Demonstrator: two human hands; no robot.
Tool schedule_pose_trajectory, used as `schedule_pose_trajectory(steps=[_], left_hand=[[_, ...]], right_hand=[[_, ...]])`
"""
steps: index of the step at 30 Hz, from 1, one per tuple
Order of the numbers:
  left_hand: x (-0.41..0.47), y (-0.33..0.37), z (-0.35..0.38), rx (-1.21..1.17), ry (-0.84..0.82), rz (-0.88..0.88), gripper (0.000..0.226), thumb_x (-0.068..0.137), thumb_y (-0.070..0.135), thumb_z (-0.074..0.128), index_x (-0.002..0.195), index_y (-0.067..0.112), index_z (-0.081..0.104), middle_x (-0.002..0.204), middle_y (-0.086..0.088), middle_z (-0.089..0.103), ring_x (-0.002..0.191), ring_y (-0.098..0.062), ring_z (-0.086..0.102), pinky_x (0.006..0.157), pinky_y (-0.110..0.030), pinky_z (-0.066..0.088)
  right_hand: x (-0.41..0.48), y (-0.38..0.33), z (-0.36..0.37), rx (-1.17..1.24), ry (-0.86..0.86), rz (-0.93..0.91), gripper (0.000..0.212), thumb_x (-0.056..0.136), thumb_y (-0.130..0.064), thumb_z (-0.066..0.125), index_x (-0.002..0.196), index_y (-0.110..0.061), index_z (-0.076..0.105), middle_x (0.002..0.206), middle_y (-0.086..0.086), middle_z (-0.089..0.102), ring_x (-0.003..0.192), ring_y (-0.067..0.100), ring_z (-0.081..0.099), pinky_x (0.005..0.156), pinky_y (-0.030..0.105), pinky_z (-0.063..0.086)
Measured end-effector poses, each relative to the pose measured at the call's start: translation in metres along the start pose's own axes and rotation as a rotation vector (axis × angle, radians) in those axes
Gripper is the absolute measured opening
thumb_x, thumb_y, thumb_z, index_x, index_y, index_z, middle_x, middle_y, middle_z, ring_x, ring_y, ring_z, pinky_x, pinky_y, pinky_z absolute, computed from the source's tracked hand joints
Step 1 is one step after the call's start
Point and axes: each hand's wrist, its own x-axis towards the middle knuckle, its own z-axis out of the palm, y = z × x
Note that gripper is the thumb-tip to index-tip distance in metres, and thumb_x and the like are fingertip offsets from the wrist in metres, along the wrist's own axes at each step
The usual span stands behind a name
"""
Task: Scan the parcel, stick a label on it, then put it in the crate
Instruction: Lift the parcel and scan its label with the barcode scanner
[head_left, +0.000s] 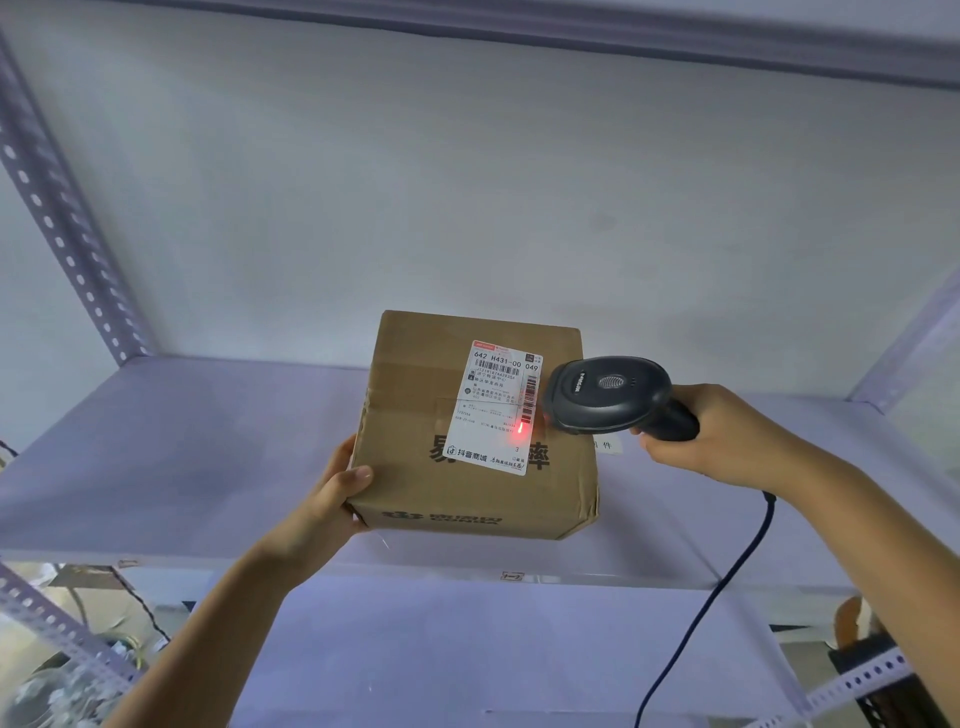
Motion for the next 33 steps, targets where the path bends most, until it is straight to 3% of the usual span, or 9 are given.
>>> schedule_pose_trajectory(steps=[3, 5, 8, 12, 16, 18, 26, 33], left_hand=[[0.001, 0.000, 0.001, 0.012, 0.006, -0.001, 0.102, 0.053, 0.067, 0.077, 0.142, 0.034, 0.038, 0.140, -0.004, 0.054, 0.124, -0.028, 0.057, 0.093, -0.053, 0.053], [0.000, 0.000, 0.001, 0.010, 0.010, 0.001, 0.104, 0.052, 0.067, 0.077, 0.141, 0.033, 0.038, 0.139, -0.003, 0.055, 0.123, -0.027, 0.058, 0.091, -0.050, 0.054], [0.000, 0.003, 0.003, 0.018, 0.010, 0.008, 0.105, 0.050, 0.068, 0.077, 0.141, 0.033, 0.038, 0.138, -0.004, 0.055, 0.123, -0.028, 0.057, 0.089, -0.049, 0.055], [0.000, 0.003, 0.005, -0.002, 0.008, 0.010, 0.103, 0.050, 0.067, 0.077, 0.140, 0.032, 0.040, 0.138, -0.005, 0.056, 0.123, -0.029, 0.057, 0.088, -0.048, 0.056], [-0.001, 0.002, 0.005, -0.023, 0.018, 0.011, 0.095, 0.057, 0.061, 0.075, 0.140, 0.033, 0.039, 0.139, -0.006, 0.055, 0.124, -0.030, 0.056, 0.088, -0.047, 0.056], [-0.001, 0.002, 0.006, -0.020, 0.029, 0.010, 0.101, 0.050, 0.065, 0.077, 0.139, 0.034, 0.040, 0.137, -0.004, 0.057, 0.123, -0.029, 0.057, 0.088, -0.048, 0.056], [-0.001, 0.004, 0.010, -0.003, 0.050, 0.008, 0.104, 0.044, 0.070, 0.077, 0.136, 0.033, 0.043, 0.132, -0.001, 0.061, 0.116, -0.022, 0.062, 0.082, -0.042, 0.058], [-0.001, 0.004, 0.007, -0.029, 0.051, -0.007, 0.106, 0.047, 0.067, 0.078, 0.139, 0.028, 0.041, 0.140, -0.008, 0.054, 0.127, -0.032, 0.053, 0.096, -0.054, 0.049]], right_hand=[[0.000, 0.003, -0.002, 0.055, 0.007, 0.022, 0.022, 0.085, -0.004, 0.063, 0.081, -0.025, 0.066, 0.051, -0.012, 0.053, 0.042, 0.006, 0.042, 0.043, 0.018, 0.036], [0.000, 0.002, -0.007, 0.105, 0.021, 0.043, 0.027, 0.084, -0.009, 0.065, 0.075, -0.034, 0.064, 0.047, -0.010, 0.049, 0.043, 0.015, 0.042, 0.046, 0.030, 0.038], [0.004, 0.001, -0.013, 0.161, 0.109, 0.026, 0.022, 0.085, -0.011, 0.068, 0.075, -0.029, 0.059, 0.052, 0.001, 0.051, 0.045, 0.017, 0.047, 0.052, 0.037, 0.045], [0.021, 0.007, -0.015, 0.360, 0.248, 0.091, 0.009, 0.090, -0.022, 0.064, 0.087, -0.018, 0.057, 0.066, 0.004, 0.055, 0.045, 0.018, 0.045, 0.049, 0.032, 0.043], [0.042, 0.026, -0.004, 0.454, 0.281, 0.230, 0.017, 0.094, -0.027, 0.058, 0.096, -0.011, 0.054, 0.072, 0.007, 0.056, 0.045, 0.021, 0.044, 0.047, 0.030, 0.041], [0.052, 0.040, 0.007, 0.473, 0.278, 0.313, 0.020, 0.094, -0.025, 0.057, 0.103, -0.007, 0.054, 0.074, 0.010, 0.055, 0.045, 0.022, 0.043, 0.047, 0.030, 0.040], [0.075, 0.095, 0.048, 0.379, 0.343, 0.527, 0.028, 0.092, -0.026, 0.054, 0.107, -0.002, 0.054, 0.075, 0.011, 0.060, 0.047, 0.024, 0.050, 0.049, 0.029, 0.044], [0.081, 0.118, 0.060, 0.341, 0.346, 0.654, 0.032, 0.092, -0.025, 0.053, 0.112, 0.000, 0.052, 0.075, 0.010, 0.060, 0.046, 0.024, 0.051, 0.046, 0.026, 0.039]])
